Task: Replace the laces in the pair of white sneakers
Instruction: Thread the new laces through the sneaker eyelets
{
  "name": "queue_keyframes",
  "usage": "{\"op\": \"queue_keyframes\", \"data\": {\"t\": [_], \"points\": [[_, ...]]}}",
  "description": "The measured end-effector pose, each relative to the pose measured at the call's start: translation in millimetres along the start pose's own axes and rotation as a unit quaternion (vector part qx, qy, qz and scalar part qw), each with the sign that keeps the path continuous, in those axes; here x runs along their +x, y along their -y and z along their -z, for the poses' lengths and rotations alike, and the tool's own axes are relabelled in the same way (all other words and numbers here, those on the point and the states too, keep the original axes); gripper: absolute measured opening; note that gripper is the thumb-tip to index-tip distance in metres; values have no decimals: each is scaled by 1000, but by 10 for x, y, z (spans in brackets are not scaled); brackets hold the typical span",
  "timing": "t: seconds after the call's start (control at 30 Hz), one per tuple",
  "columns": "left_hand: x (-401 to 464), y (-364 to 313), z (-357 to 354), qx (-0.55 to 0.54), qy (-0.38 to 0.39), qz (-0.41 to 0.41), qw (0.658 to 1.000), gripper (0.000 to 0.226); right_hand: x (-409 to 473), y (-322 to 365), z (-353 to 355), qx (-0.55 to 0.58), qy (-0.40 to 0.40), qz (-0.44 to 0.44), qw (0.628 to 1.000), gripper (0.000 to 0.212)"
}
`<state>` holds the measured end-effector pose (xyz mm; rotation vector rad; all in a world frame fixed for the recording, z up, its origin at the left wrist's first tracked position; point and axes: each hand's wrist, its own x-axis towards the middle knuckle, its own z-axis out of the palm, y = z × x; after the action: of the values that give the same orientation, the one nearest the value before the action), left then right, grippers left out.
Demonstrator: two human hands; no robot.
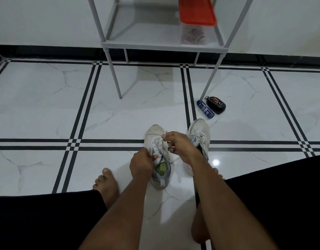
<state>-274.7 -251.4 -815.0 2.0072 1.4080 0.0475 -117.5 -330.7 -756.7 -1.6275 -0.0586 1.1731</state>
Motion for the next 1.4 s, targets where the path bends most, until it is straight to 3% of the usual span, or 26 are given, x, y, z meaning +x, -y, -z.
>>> {"op": "queue_keyframes", "data": {"t": [0.1,0.17,0.27,0.33,0.4,0.47,0.5,0.6,0.7,0.8,0.87,1.0,1.13,1.2,1.3,1.4], "points": [[37,-40,43,22,16,15,1000,36,-76,17,-2,-58,4,-8,998,20],[85,-72,107,22,10,11,1000,34,-132,91,-41,-32,20,-9,999,32],[142,-260,281,-132,61,22,989,55,-224,344,-89,-18,43,27,999,30],[158,-514,508,-289,123,89,945,76,-279,571,-123,-28,56,73,995,26],[213,-728,701,-466,196,142,851,86,-345,757,-126,-82,61,101,990,23],[282,-875,866,-571,235,138,774,82,-394,879,-87,-180,57,91,978,19],[314,-924,914,-585,235,122,767,73,-417,913,-54,-231,55,77,968,18],[329,-1043,983,-558,204,74,801,38,-450,948,39,-330,47,24,942,22],[294,-1059,972,-460,176,19,870,20,-401,925,82,-332,3,-3,943,38],[224,-1012,944,-350,247,-52,902,18,-369,890,73,-208,-2,1,978,60],[168,-1003,926,-292,290,-71,908,17,-378,880,43,-118,24,16,993,58],[117,-952,859,-263,338,-31,903,22,-351,852,4,-83,11,70,994,34],[203,-852,802,-450,322,71,830,45,-337,895,71,-205,-5,85,975,18],[277,-871,813,-507,300,96,802,39,-339,895,112,-267,26,60,961,11],[344,-942,807,-517,257,89,811,32,-342,865,138,-355,70,38,932,17],[332,-948,782,-506,207,75,834,22,-316,822,98,-338,40,-7,940,40]]}}
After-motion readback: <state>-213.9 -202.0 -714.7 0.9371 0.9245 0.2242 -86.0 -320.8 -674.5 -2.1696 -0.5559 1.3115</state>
